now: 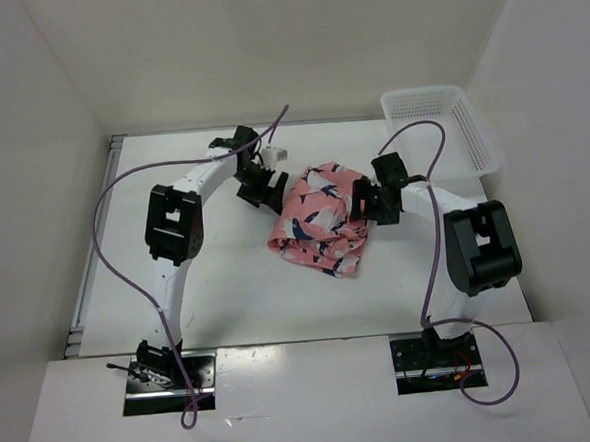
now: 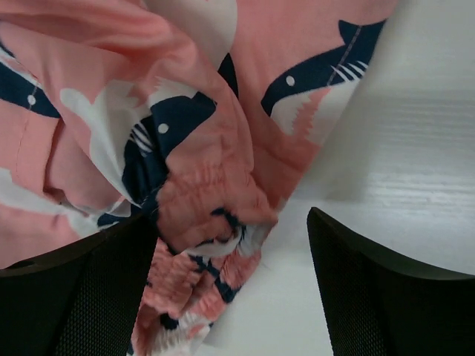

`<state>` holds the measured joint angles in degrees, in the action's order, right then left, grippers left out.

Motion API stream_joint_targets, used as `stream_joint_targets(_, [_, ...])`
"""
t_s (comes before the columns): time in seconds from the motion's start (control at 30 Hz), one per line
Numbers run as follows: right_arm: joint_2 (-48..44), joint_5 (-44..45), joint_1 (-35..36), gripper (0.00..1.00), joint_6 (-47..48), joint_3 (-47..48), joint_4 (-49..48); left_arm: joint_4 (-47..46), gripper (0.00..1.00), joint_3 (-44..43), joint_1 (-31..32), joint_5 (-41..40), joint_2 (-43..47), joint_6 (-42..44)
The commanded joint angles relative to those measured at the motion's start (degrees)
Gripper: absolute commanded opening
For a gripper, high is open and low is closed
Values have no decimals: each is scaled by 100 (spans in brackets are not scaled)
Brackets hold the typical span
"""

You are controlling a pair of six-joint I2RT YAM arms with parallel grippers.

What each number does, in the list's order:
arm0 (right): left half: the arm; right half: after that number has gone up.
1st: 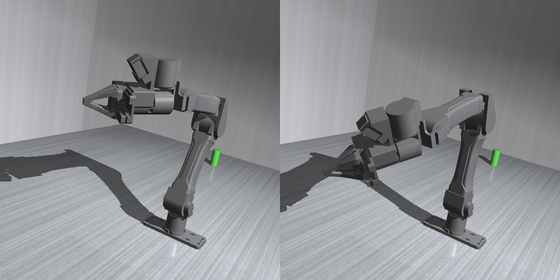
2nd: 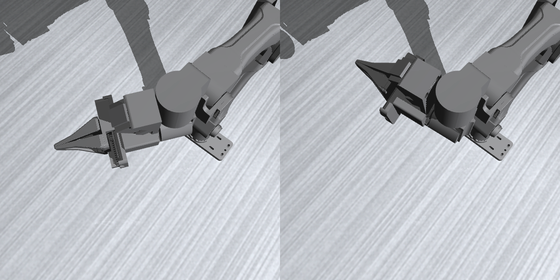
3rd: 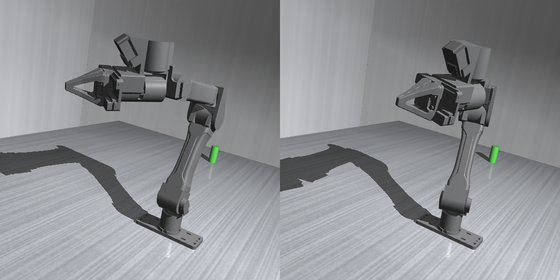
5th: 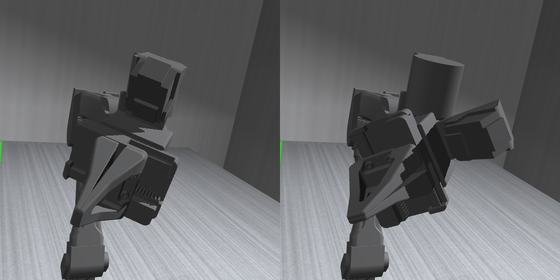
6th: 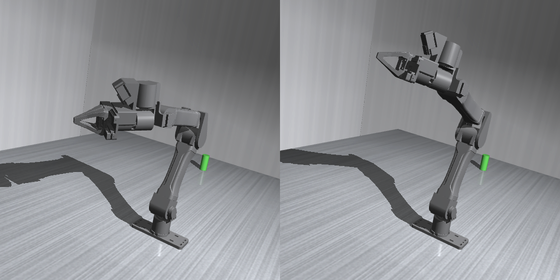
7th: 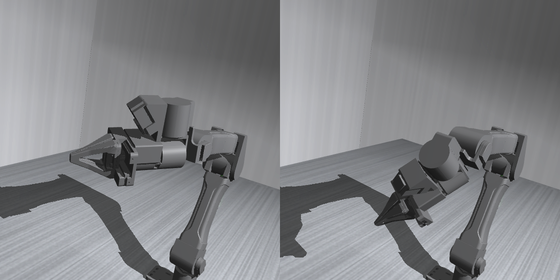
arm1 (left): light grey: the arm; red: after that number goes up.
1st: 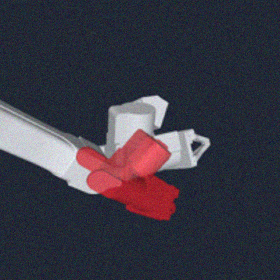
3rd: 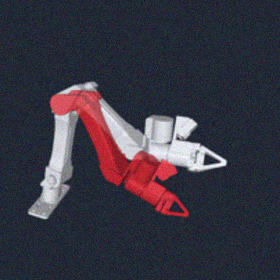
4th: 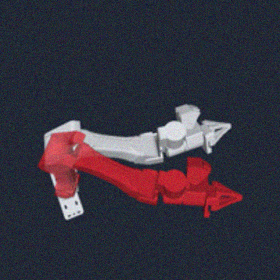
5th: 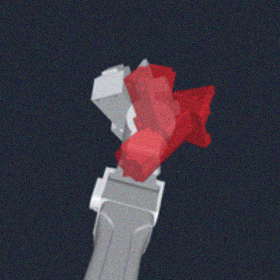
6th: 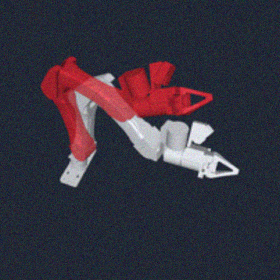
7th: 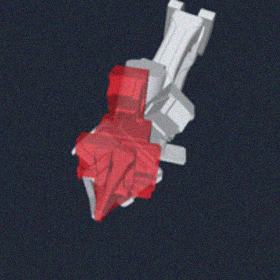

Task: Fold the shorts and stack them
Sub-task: Neatly place the folded shorts to the corner

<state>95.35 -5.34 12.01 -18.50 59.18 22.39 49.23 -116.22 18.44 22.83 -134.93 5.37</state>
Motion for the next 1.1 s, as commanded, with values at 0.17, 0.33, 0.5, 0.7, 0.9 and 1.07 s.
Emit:
stream_joint_targets(0.17, [747, -407, 152, 44, -136, 410, -737, -915, 99, 812, 406, 995, 125, -668])
stream_joint_targets(0.33, [380, 394, 83, 5, 373, 823, 97, -995, 99, 944, 459, 953, 449, -827])
stream_joint_targets(0.5, [-95, -107, -330, 14, 488, 569, 283, -995, 99, 831, 329, 469, 915, -695])
stream_joint_targets(0.7, [150, -283, -331, 36, 680, 51, -279, -381, 99, 57, -349, 862, 1196, -669])
stream_joint_targets(0.9, [203, -160, -331, 73, 734, 50, -122, -309, 99, -426, 466, 1796, 865, -537])
stream_joint_targets(1.07, [19, 33, -331, 76, 848, 261, 239, -257, 99, -753, 723, 671, 21, -537])
